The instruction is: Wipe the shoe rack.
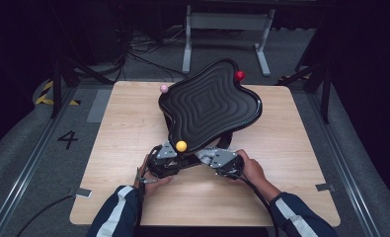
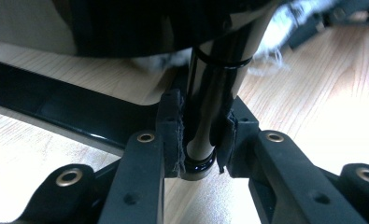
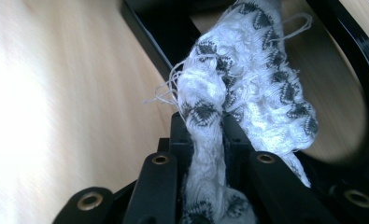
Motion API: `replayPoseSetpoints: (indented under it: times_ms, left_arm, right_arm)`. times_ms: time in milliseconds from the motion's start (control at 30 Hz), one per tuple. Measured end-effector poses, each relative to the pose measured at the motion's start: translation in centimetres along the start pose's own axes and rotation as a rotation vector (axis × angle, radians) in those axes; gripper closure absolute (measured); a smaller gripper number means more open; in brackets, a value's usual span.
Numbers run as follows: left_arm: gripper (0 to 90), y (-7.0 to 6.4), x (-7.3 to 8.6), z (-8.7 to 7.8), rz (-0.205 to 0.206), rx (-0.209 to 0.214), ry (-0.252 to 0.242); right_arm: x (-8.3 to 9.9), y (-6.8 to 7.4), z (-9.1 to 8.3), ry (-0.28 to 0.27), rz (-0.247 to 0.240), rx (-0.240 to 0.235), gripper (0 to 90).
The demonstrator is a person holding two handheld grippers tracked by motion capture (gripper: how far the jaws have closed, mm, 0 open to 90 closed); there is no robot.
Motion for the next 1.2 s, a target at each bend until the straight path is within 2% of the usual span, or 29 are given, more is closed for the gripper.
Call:
replayPoseSetpoints:
  times_ms: [67, 233, 300, 333, 500, 633, 667, 700, 833, 1000, 1200]
  left_arm:
    - [72.2, -0.1, -0.1, 0.1, 0.006, -0.003, 0.000]
    - [72.1, 0.0, -0.1, 0.1, 0.004, -0.001, 0.000]
    - [71.2, -0.1, -0.1, 0.1, 0.007, 0.001, -0.001]
    - [70.5, -0.1, 0.0, 0.1, -0.002, 0.000, 0.001]
    - [66.4, -0.2, 0.0, 0.1, 0.026, 0.003, 0.009]
    - [60.9, -0.2, 0.2, -0.2, 0.036, -0.003, 0.010]
    - [60.4, -0.1, 0.3, -0.3, 0.028, -0.010, 0.014]
    - [59.6, 0.1, 0.4, -0.5, 0.040, -0.020, 0.019]
    - [64.7, 0.3, 0.7, -0.9, 0.029, -0.026, 0.012]
    - [73.5, 0.2, 0.6, -0.9, 0.038, -0.010, 0.014]
    - [73.3, 0.0, 0.6, -0.8, 0.021, 0.002, 0.006]
  right_arm:
    - [-0.8, 1.0, 0.5, -0.018, -0.009, -0.008, 79.5]
    - [-2.2, 2.2, 1.2, -0.039, -0.023, -0.008, 79.5]
    - [-2.6, 2.7, 1.4, -0.044, -0.019, -0.023, 79.5]
    - [-2.6, 2.8, 1.4, -0.043, -0.028, -0.023, 79.5]
    - [-1.7, 2.0, 1.1, -0.035, -0.010, -0.028, 79.9]
    - [-0.5, 0.5, 0.5, -0.006, 0.032, -0.002, 79.9]
    - [-0.3, 0.1, 0.4, -0.003, 0.032, 0.007, 79.8]
    - [0.1, -0.3, 0.3, 0.002, 0.047, 0.009, 79.8]
    - [0.9, -1.2, -0.1, 0.011, 0.083, 0.014, 79.7]
    - [0.9, -1.0, 0.0, 0.021, 0.067, 0.021, 78.4]
    - [0.0, 0.0, 0.4, 0.012, 0.050, -0.003, 78.9]
Point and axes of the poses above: each handheld gripper's, and its own axes: z roughly forward along the jaws, x roughly out of its underside, y roughly to its left, the point moved 10 cm from there along z, roughly forward along the jaws, and after that the axes turned 1 degree about z, right-handed, at the moved point
